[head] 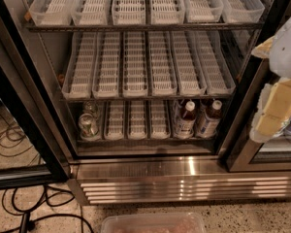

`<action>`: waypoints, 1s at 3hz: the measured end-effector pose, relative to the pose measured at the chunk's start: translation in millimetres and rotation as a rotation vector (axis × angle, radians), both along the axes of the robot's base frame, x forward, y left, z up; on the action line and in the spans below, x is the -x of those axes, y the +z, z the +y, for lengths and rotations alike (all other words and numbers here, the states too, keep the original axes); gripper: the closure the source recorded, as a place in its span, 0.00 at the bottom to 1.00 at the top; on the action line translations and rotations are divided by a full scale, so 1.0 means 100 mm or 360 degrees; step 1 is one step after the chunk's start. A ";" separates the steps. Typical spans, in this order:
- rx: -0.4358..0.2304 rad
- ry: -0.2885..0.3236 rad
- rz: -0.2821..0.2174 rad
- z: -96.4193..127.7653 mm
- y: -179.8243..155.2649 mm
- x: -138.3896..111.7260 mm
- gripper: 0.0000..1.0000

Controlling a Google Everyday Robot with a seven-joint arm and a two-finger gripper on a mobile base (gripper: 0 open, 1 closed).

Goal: Pick 7up can from bottom shelf of fridge

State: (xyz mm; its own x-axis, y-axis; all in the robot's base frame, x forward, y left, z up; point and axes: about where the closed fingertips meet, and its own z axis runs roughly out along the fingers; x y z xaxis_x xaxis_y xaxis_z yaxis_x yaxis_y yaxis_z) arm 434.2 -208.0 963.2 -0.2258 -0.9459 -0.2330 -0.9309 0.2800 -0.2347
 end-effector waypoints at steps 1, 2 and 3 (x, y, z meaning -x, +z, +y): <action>-0.0129 -0.0005 0.0024 0.35 -0.37 0.11 0.00; -0.0254 0.0030 0.0094 0.78 -1.04 0.18 0.00; -0.0326 0.0084 0.0154 1.15 -1.71 0.20 0.00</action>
Offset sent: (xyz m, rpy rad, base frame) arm -0.0373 0.1271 -0.2226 0.2424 0.1806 0.0384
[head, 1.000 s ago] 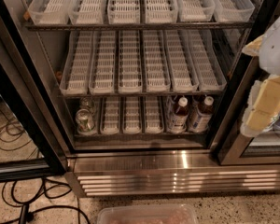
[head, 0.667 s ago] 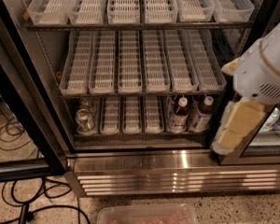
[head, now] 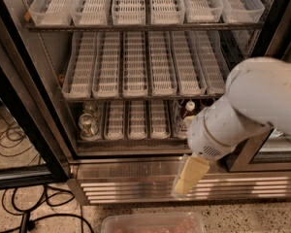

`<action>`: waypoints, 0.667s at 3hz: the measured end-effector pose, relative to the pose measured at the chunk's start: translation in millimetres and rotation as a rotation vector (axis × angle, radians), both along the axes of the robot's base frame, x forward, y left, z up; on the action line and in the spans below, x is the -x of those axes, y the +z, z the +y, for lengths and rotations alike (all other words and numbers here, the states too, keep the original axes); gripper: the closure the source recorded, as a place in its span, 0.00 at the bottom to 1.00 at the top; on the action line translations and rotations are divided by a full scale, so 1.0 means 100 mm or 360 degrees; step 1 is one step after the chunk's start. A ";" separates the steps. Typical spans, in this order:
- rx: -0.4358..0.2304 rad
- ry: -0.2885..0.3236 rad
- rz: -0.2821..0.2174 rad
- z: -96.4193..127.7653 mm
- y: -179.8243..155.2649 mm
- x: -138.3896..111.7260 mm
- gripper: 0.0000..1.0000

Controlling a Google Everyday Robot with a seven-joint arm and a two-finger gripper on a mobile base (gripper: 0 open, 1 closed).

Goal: Pick 7up can from bottom shelf of fridge

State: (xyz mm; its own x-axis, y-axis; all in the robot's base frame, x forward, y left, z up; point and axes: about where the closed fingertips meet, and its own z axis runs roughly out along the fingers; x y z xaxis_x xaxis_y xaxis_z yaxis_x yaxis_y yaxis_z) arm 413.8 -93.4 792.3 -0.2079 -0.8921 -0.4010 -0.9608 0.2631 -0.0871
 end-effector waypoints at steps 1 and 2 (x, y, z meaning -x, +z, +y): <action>-0.0082 0.0035 0.0035 0.33 -0.48 -0.08 0.00; -0.0089 0.0095 0.0072 0.42 -0.66 -0.12 0.00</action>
Offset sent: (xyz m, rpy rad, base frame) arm 0.0076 0.0458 -0.0896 0.0474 0.1201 0.1178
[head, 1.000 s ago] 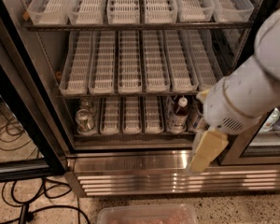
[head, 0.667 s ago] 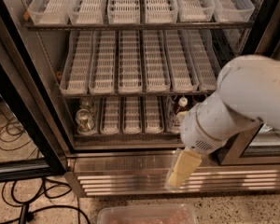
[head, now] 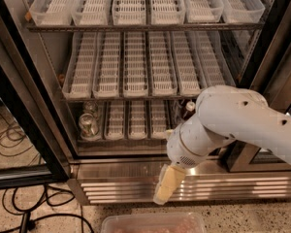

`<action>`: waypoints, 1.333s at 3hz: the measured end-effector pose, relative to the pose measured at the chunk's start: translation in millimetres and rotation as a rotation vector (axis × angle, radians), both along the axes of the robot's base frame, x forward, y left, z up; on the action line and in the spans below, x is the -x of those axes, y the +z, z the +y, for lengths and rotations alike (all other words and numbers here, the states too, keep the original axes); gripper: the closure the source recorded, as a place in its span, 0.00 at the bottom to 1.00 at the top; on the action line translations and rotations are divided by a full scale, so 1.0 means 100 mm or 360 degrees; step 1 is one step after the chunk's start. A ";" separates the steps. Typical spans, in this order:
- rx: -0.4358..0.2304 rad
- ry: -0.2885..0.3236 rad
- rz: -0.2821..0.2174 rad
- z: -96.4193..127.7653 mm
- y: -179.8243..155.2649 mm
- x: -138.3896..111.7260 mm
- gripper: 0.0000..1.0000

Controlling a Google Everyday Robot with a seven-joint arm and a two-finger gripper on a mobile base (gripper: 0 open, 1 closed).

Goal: Pick 7up can from bottom shelf of fridge

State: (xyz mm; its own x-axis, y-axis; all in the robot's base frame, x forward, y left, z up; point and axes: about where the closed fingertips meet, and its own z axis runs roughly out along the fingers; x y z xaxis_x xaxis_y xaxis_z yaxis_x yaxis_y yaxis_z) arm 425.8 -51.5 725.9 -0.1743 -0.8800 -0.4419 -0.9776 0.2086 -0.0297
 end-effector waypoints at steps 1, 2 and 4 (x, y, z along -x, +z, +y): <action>0.0000 0.0001 0.0003 0.00 -0.01 0.00 0.00; -0.0055 -0.0006 -0.0039 0.12 -0.11 -0.02 0.00; -0.0522 -0.0114 -0.0144 0.75 -0.57 -0.17 0.00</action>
Offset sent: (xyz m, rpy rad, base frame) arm 0.0071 0.0328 -0.0290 0.0992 -0.0714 -0.0173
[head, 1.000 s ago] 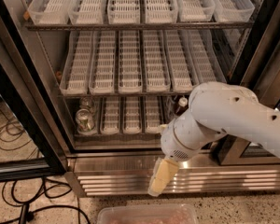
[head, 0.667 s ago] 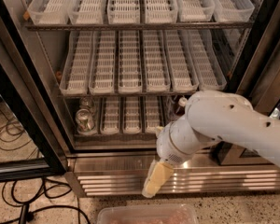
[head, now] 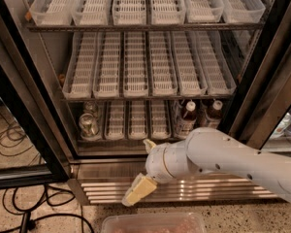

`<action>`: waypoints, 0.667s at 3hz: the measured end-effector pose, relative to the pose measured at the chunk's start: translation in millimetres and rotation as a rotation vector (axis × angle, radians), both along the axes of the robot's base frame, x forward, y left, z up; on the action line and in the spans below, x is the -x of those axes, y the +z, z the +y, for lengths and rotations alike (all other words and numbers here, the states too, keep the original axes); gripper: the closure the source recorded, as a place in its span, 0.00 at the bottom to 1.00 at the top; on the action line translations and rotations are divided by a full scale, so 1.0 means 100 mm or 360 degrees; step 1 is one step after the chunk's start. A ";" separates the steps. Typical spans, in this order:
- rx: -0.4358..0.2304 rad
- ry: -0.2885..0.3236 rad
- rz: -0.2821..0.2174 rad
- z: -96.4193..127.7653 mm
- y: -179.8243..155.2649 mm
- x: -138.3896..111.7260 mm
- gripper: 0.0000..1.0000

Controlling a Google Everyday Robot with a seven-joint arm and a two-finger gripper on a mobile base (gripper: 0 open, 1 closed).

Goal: Pick 7up can from bottom shelf of fridge

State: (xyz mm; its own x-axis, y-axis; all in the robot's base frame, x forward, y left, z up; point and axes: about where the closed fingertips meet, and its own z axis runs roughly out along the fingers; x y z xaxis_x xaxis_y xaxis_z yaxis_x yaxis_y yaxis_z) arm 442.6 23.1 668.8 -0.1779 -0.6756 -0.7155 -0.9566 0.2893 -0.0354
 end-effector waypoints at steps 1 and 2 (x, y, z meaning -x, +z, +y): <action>-0.0272 -0.0085 -0.0150 0.31 -0.02 -0.31 0.00; -0.0461 -0.0191 -0.0307 0.54 -0.03 -0.63 0.00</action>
Offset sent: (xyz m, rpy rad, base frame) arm 0.1282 0.0615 0.0109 0.4415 -0.4015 -0.3079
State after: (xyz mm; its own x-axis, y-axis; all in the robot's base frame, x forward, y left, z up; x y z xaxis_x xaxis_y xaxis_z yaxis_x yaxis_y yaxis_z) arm 505.2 77.6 666.0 -0.0865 -0.4225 -0.9022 -0.8990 0.4233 -0.1121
